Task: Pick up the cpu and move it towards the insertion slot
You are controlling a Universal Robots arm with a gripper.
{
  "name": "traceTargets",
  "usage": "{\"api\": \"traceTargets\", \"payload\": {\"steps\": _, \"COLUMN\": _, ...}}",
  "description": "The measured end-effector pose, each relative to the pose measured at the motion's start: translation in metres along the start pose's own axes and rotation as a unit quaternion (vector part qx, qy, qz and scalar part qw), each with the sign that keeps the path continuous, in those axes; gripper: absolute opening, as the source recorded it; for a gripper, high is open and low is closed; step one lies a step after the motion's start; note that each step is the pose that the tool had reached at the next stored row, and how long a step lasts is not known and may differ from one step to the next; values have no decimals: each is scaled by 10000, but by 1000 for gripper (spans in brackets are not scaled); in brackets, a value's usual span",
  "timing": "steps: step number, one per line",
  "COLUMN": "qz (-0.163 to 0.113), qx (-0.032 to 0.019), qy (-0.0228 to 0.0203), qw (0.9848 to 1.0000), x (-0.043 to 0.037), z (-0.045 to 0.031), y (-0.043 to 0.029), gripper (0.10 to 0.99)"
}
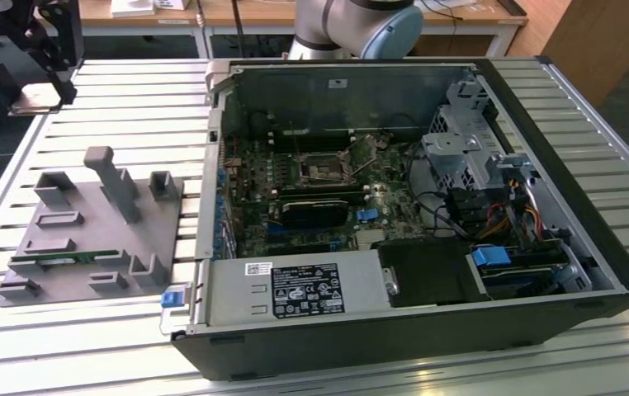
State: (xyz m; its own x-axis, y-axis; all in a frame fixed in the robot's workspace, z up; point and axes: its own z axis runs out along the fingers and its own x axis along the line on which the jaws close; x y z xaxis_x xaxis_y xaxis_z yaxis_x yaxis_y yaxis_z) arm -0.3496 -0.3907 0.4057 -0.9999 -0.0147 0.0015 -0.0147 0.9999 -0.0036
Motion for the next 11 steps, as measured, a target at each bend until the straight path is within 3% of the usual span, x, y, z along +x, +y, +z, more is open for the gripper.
{"api": "traceTargets", "payload": {"steps": 11, "qz": 0, "qx": 0, "qy": 0, "qw": 10000, "x": -132, "z": 0, "y": -2, "gripper": 545}}
